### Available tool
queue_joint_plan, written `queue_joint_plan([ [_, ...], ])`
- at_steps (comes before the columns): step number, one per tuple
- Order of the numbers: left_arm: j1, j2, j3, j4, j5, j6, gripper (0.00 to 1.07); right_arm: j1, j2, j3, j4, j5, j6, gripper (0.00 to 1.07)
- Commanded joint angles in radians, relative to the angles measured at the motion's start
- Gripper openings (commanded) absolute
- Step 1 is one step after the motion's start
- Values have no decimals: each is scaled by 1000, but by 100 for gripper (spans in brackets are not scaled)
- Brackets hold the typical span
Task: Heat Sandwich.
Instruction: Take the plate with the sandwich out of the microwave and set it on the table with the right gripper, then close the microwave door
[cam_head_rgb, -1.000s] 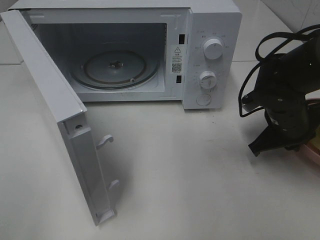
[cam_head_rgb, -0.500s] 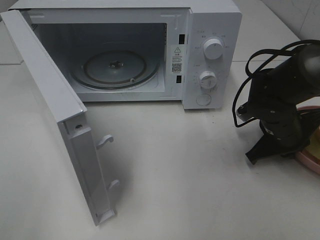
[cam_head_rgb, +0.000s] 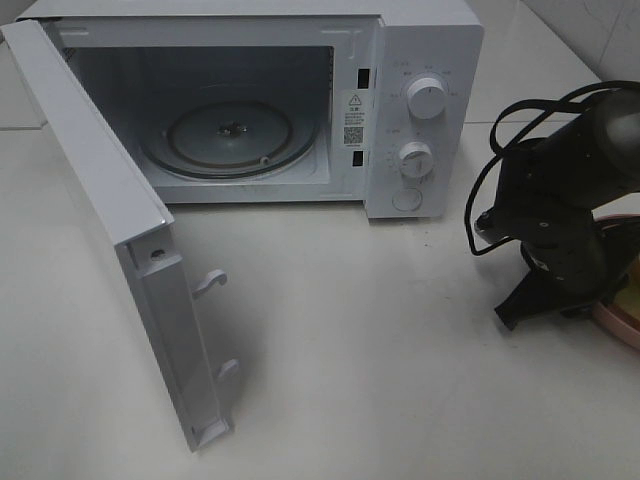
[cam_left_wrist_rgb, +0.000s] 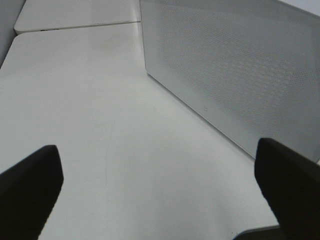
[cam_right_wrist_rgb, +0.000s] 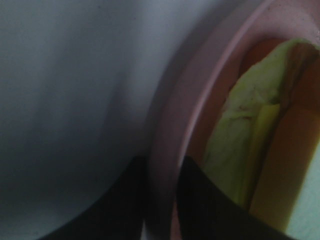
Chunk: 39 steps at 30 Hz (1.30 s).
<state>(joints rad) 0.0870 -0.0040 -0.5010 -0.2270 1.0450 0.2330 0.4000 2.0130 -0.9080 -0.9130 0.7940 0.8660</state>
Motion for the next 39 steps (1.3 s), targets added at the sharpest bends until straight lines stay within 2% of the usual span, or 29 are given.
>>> queue_joint_plan([
  [1, 0, -27, 2, -1, -6, -5, 101, -4, -12, 1, 62, 7, -61, 43],
  [4, 0, -27, 2, -1, -6, -5, 101, -4, -66, 0, 102, 3, -119, 50],
  [10, 0, -27, 2, -1, -6, -5, 101, -3, -153, 0, 197, 3, -223, 53],
  [14, 0, -27, 2, -1, -6, -5, 101, -3, -233, 0, 295, 3, -342, 59],
  [17, 0, -27, 2, -1, -6, -5, 101, -3, -320, 0, 365, 3, -430, 74],
  [18, 0, -27, 2, -1, -6, -5, 101, -3, -320, 0, 365, 3, -430, 74],
  [20, 0, -27, 2, -1, -6, -5, 101, -3, -387, 0, 405, 13, -465, 84],
  [21, 0, -27, 2, -1, -6, -5, 101, -3, -405, 0, 418, 20, -477, 86],
  [39, 0, -27, 2, -1, -6, -5, 101, -2, -804, 0, 618, 204, -639, 82],
])
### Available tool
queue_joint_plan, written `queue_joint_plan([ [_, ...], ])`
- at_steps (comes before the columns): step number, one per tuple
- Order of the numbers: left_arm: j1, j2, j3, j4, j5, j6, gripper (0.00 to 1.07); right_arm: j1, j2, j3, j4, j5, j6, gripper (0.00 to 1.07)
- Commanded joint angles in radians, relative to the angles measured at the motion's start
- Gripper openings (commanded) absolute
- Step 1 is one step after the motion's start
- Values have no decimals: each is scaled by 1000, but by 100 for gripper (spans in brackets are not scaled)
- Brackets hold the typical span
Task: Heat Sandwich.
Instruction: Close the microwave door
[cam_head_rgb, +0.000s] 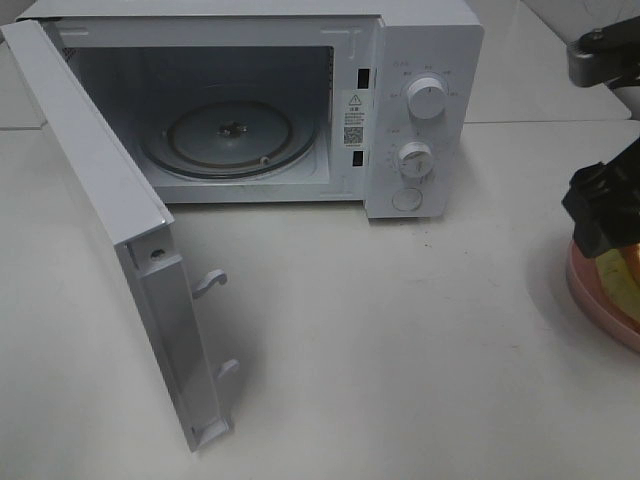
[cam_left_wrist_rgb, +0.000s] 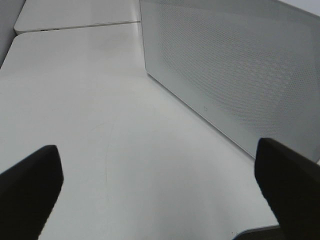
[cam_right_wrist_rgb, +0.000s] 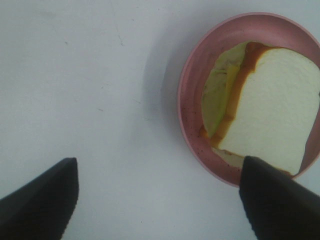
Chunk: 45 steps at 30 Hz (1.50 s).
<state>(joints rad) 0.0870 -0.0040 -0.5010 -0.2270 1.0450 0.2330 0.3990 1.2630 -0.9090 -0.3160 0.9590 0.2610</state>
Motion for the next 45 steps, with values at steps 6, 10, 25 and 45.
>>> queue_joint_plan([
  [6, 0, -27, 2, -1, -6, -5, 101, -1, -184, 1, 62, 124, -69, 81],
  [10, 0, -27, 2, -1, -6, -5, 101, -1, -259, 1, 67, 185, -79, 80],
  [25, 0, -27, 2, -1, -6, -5, 101, -2, -608, 2, 74, 305, -112, 77],
  [45, 0, -27, 2, -1, -6, -5, 101, -305, -1106, 294, 225, 106, -214, 76],
])
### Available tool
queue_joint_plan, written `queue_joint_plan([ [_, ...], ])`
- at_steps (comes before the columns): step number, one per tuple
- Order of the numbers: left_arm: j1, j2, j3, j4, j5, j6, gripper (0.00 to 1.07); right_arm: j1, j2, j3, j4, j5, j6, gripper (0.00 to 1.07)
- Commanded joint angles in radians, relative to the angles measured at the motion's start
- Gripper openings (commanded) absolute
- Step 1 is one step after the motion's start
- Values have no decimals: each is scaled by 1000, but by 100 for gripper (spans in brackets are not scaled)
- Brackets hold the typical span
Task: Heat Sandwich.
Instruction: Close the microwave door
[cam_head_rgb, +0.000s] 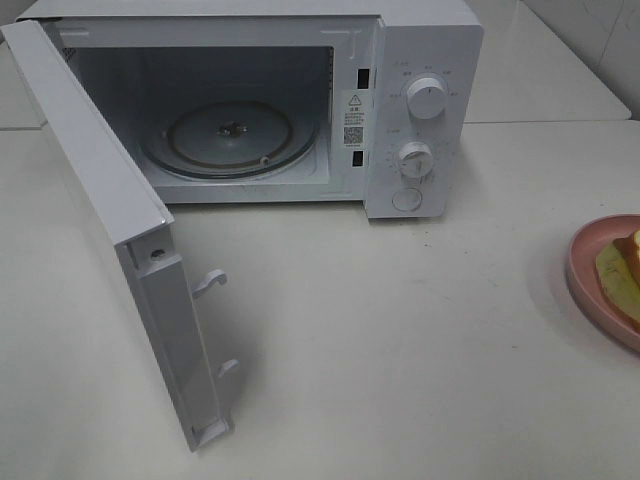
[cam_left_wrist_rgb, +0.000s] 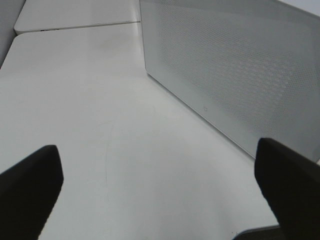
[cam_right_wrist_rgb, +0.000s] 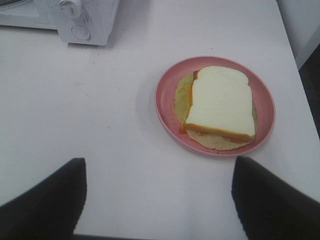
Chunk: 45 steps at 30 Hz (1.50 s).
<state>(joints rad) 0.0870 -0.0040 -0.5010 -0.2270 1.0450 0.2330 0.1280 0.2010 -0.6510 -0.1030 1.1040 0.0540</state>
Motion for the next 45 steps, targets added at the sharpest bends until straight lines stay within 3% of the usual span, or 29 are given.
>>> queue_joint_plan([
  [1, 0, -27, 2, -1, -6, -5, 101, -45, -61, 53, 17, -47, -7, 76],
  [8, 0, -27, 2, -1, -6, -5, 101, -115, -163, 142, 33, -53, -7, 76],
  [13, 0, -27, 2, -1, -6, -5, 101, -165, -231, 146, 36, -67, -11, 76],
  [45, 0, -27, 2, -1, -6, -5, 101, -163, -231, 146, 36, -67, -10, 76],
])
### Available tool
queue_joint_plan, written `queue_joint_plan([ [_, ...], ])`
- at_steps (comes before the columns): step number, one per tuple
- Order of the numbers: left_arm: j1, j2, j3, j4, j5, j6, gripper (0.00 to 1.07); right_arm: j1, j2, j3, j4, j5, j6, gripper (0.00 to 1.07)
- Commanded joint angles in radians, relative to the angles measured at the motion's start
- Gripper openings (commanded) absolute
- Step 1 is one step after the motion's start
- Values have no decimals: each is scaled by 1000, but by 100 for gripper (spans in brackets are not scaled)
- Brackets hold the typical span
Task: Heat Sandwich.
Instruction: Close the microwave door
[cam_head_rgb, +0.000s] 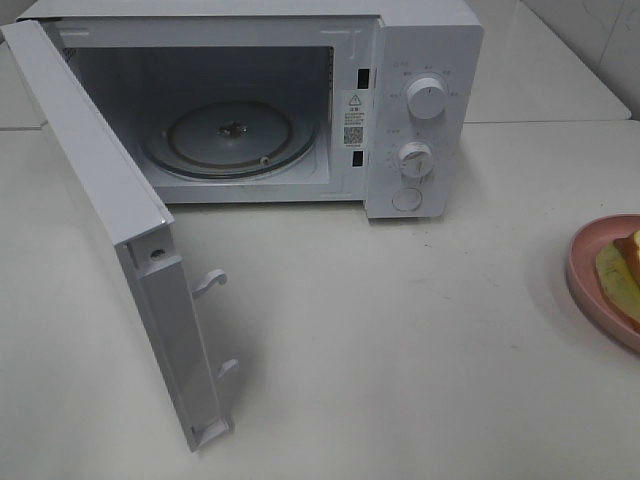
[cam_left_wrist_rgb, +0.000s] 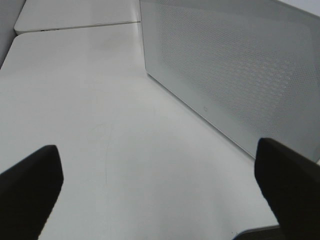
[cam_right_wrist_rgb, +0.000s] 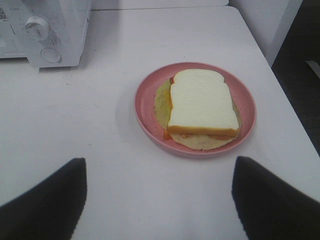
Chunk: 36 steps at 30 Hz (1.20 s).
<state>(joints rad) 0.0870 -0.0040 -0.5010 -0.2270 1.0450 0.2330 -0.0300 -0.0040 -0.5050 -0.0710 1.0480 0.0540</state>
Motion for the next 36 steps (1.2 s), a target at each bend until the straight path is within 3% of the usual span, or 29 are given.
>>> queue_joint_plan([
  [1, 0, -27, 2, -1, -6, -5, 101, -5, -26, 0, 4, -11, -10, 76],
  [28, 0, -21, -5, -41, -18, -21, 101, -5, -26, 0, 4, -11, -10, 76],
  [36, 0, 96, -41, -21, -99, -35, 101, -5, -26, 0, 4, -11, -10, 76],
])
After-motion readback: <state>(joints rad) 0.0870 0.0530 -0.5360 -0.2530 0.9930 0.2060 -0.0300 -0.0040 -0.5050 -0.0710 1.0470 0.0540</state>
